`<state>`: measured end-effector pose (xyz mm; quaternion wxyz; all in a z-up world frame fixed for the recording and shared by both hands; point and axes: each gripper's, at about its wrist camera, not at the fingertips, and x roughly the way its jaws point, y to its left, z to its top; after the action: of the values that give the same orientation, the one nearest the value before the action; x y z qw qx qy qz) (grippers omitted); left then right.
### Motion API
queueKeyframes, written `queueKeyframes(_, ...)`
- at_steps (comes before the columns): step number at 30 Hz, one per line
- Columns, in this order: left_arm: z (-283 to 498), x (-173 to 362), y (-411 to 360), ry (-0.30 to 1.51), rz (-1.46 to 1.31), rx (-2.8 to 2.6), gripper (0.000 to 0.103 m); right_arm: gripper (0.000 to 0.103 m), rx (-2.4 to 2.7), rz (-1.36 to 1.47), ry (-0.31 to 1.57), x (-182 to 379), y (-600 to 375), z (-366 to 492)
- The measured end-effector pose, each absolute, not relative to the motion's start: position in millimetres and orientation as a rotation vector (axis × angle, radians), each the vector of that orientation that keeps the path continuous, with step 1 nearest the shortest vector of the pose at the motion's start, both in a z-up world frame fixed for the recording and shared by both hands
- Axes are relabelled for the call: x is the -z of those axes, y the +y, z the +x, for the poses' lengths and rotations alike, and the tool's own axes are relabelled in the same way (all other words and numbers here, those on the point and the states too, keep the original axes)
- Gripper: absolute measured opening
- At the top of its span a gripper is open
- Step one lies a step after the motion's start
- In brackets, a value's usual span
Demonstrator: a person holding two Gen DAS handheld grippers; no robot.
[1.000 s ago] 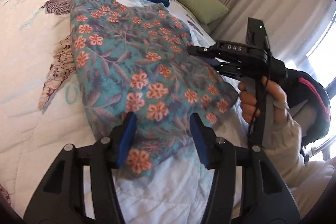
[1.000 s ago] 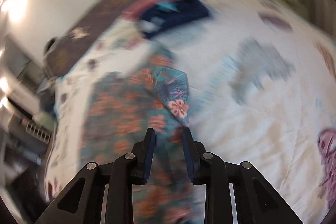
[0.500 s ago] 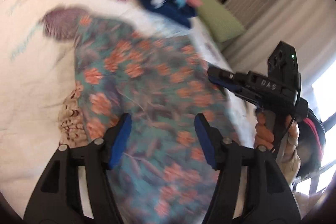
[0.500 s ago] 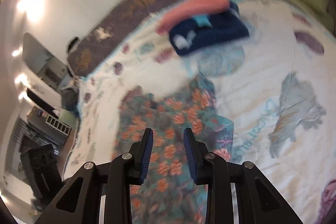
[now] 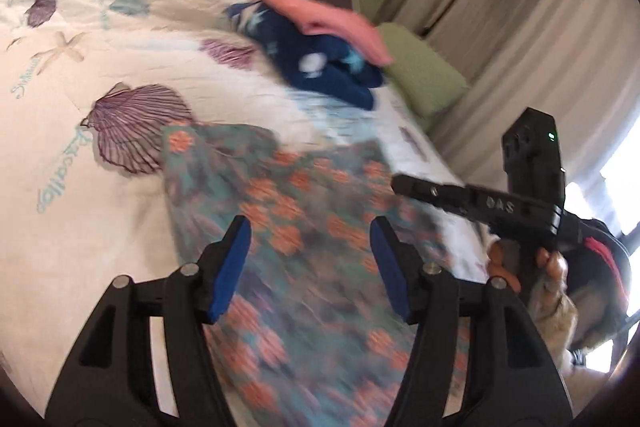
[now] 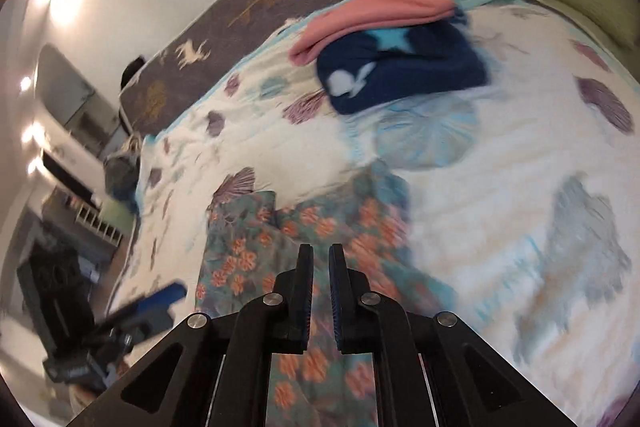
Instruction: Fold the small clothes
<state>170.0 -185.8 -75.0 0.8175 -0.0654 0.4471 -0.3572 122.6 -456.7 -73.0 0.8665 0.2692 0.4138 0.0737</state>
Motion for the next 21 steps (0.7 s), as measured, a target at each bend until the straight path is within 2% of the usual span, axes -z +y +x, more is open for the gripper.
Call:
queueKeyframes(2,187.5,102.0,-187.4,1.044,-0.082,0.630,0.062,0.008,-0.108,0.542,0.946,96.5,-456.6,142.6)
queueKeyframes(3,189.7,114.0,-184.6,1.061,-0.088,0.618,0.061,0.004,-0.065,0.521,0.994,113.7,-457.4,150.0)
queueKeyframes(4,183.4,110.2,-179.8,1.013,-0.104,0.631,0.061,0.003,-0.072,0.552,0.989,120.5,-460.8,149.2)
queueKeyframes(6,170.7,99.8,-170.1,1.009,-0.140,0.669,0.062,0.003,-0.073,0.578,0.950,110.7,-465.9,138.0)
queueKeyframes(10,129.2,69.1,-146.2,0.954,-0.173,0.759,0.062,0.010,-0.030,0.409,0.897,75.3,-449.3,98.3)
queueKeyframes(13,85.1,56.0,-139.9,0.943,-0.179,0.861,0.062,0.010,-0.122,0.362,0.843,49.5,-426.2,50.4)
queueKeyframes(16,41.3,67.3,-136.4,0.964,-0.160,1.031,0.063,0.016,-0.236,0.308,0.817,44.9,-394.6,-2.6)
queueKeyframes(19,11.6,97.4,-134.5,1.032,-0.087,1.030,0.062,0.023,-0.272,0.297,0.860,66.4,-378.7,-34.0)
queueKeyframes(20,5.3,104.7,-131.0,1.007,-0.068,1.019,0.058,0.028,-0.259,0.316,0.888,79.4,-378.1,-39.9)
queueKeyframes(21,0.0,105.0,-125.3,0.965,-0.072,1.010,0.056,0.028,-0.252,0.356,0.913,93.1,-379.6,-43.3)
